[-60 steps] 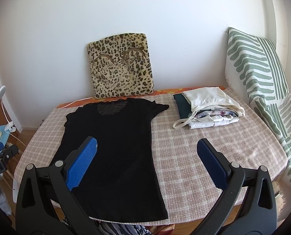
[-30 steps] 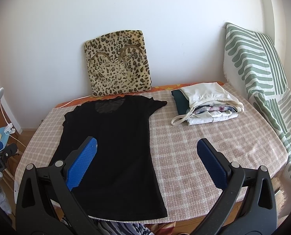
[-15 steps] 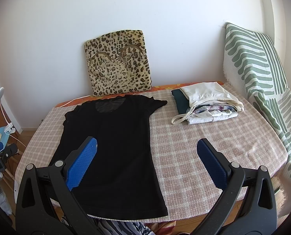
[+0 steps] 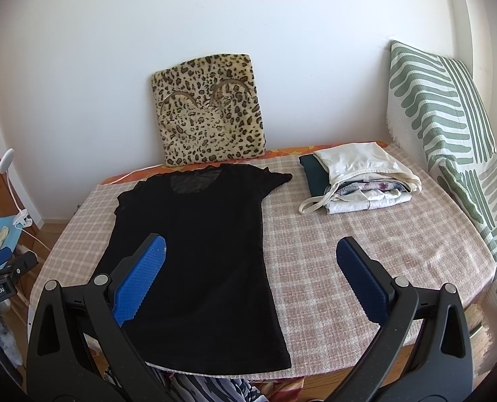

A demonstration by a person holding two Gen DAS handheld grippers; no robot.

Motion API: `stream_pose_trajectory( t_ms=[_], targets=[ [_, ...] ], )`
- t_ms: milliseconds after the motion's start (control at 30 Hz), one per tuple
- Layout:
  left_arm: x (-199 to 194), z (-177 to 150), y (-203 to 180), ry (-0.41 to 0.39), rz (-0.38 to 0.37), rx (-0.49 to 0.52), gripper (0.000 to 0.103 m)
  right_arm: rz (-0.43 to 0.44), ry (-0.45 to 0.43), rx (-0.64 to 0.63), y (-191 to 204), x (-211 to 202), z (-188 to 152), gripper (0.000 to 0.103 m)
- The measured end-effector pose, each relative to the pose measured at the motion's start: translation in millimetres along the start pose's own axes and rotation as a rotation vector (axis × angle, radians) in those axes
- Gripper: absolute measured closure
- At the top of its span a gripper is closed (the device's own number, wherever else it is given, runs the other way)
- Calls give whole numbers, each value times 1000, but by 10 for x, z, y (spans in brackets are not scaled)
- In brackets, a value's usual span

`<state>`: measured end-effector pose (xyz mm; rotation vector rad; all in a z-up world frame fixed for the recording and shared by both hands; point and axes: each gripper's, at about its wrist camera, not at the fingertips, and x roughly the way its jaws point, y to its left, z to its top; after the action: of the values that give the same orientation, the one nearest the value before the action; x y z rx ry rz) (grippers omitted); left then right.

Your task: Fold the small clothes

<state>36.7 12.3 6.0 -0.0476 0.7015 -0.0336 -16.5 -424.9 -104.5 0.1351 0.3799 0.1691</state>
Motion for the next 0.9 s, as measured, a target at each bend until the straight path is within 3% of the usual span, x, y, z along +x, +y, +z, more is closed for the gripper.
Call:
stream_pose_trajectory(
  t_ms=[67,333,533,633,733,900],
  targets=[
    [51,-47,106,44,-36,-31,0,19,1,-7,16,8,9,0],
    [209,-320,572,133,-38,-93,4,128,23,-91,149,168,105,0],
    [410,-657,1092,228,-53,-255,33,251,37,-55,263,436,231,0],
    [513,-812,1229,260,-70,-278,46,284,97,-61,429,735,357,0],
    [658,-917,1299,291,-132,-292,62,301,156,-87,676,1084,485,0],
    [895,-975,1381,313,-238,-340,66,382,270,-73,1158,1782,701,0]
  ],
)
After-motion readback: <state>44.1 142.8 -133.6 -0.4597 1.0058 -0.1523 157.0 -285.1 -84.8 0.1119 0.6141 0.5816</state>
